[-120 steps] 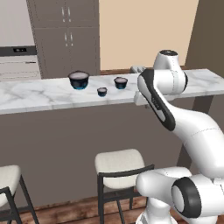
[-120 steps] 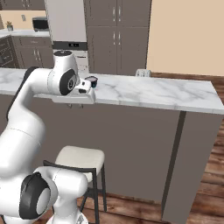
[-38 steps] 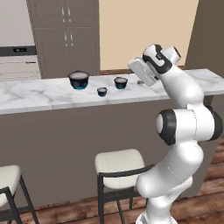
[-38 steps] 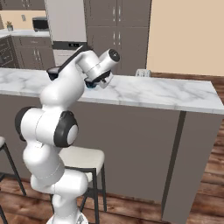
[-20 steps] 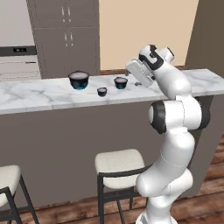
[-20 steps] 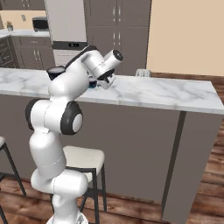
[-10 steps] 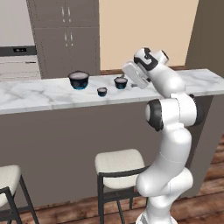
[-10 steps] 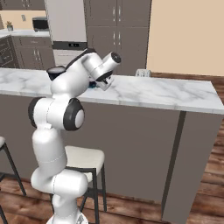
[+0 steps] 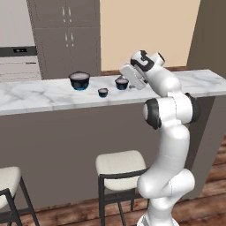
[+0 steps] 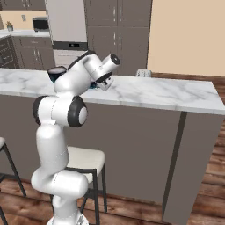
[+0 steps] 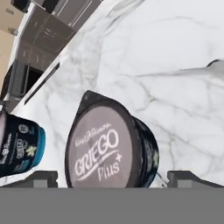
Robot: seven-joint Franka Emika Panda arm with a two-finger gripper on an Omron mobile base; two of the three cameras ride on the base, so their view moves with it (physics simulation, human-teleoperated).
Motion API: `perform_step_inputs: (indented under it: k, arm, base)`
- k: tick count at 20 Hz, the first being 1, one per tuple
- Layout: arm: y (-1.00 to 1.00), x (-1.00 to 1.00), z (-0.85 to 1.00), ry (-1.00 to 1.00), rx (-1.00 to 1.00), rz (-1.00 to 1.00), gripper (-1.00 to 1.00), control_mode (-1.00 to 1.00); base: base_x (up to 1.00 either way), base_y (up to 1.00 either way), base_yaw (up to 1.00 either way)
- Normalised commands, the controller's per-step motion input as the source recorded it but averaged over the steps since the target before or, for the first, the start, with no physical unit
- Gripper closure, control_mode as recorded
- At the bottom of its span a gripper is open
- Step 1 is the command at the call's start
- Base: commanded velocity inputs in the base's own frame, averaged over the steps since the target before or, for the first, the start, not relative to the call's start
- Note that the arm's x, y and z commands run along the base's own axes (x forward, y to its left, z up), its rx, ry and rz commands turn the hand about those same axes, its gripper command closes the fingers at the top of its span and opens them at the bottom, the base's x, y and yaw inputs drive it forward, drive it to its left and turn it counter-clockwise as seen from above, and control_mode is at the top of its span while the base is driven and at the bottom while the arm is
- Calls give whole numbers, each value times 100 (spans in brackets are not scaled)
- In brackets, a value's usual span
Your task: Stack the yogurt containers by placing the smaller containers on top of the larger containers.
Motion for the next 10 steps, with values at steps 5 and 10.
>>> perform_step_inputs:
  k: [5,10]
  arm:
    - [0,30,-10,0,0,0,-100,-100]
    - [1,26,-11,0,0,0,100,-100]
  base:
    - [0,0,0]
    - [0,0,0]
